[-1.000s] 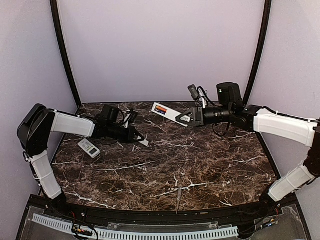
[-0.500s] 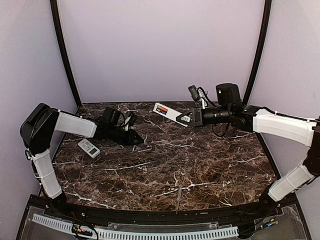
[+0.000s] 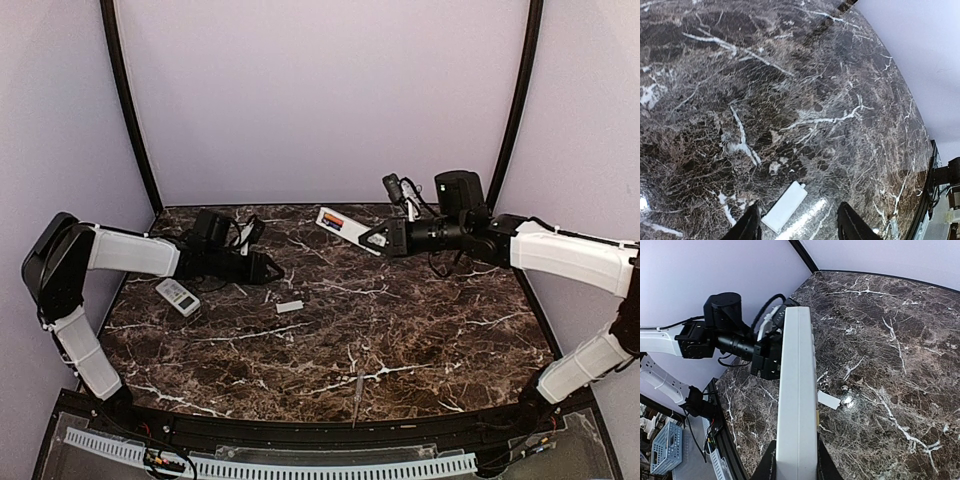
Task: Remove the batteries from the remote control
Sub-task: Place the battery cover at the center of the board, then place the remote control without the battery cover at the center of the board.
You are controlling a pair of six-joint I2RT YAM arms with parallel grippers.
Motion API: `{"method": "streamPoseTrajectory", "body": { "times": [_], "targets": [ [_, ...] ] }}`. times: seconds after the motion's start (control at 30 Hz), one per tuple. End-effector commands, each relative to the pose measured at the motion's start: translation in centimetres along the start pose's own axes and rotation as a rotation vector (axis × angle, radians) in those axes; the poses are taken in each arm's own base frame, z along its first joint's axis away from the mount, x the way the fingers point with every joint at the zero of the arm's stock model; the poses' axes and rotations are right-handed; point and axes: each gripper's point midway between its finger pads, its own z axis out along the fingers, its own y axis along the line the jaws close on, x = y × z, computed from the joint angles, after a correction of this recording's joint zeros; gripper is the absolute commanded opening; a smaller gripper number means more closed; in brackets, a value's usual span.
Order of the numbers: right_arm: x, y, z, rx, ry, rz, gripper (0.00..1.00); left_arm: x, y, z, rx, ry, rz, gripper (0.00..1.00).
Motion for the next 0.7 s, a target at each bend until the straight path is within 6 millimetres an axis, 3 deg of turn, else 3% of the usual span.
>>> {"method": "streamPoseTrajectory", "body": {
  "times": [0.0, 0.2, 0.4, 0.53, 0.67],
  "targets": [
    [-0.4, 0.3, -0.9, 0.028, -0.030, -0.049, 0.00, -3.0, -3.4, -3.9, 0.052, -0.133, 0.086, 0.54],
    [0.6, 0.6, -0.8, -0.045, 0.020, -0.039, 0.00, -5.4, -8.4, -8.8, 0.166, -0.208, 0.176, 0.65],
    [2.8, 2.3, -0.2, -0.181, 0.177, -0.047, 0.00, -5.8, -13.8, -12.3, 0.337, -0.144, 0.332, 0.71],
    [4.1, 3.4, 0.2, -0.240, 0.257, -0.040, 0.00, -4.8, -16.5, -12.6, 0.391, -0.061, 0.462, 0.73],
    [5.7, 2.9, 1.3, -0.269, 0.337, 0.034, 0.00, -4.4, -15.7, -11.1, 0.338, -0.021, 0.483, 0.72]
  ]
}}
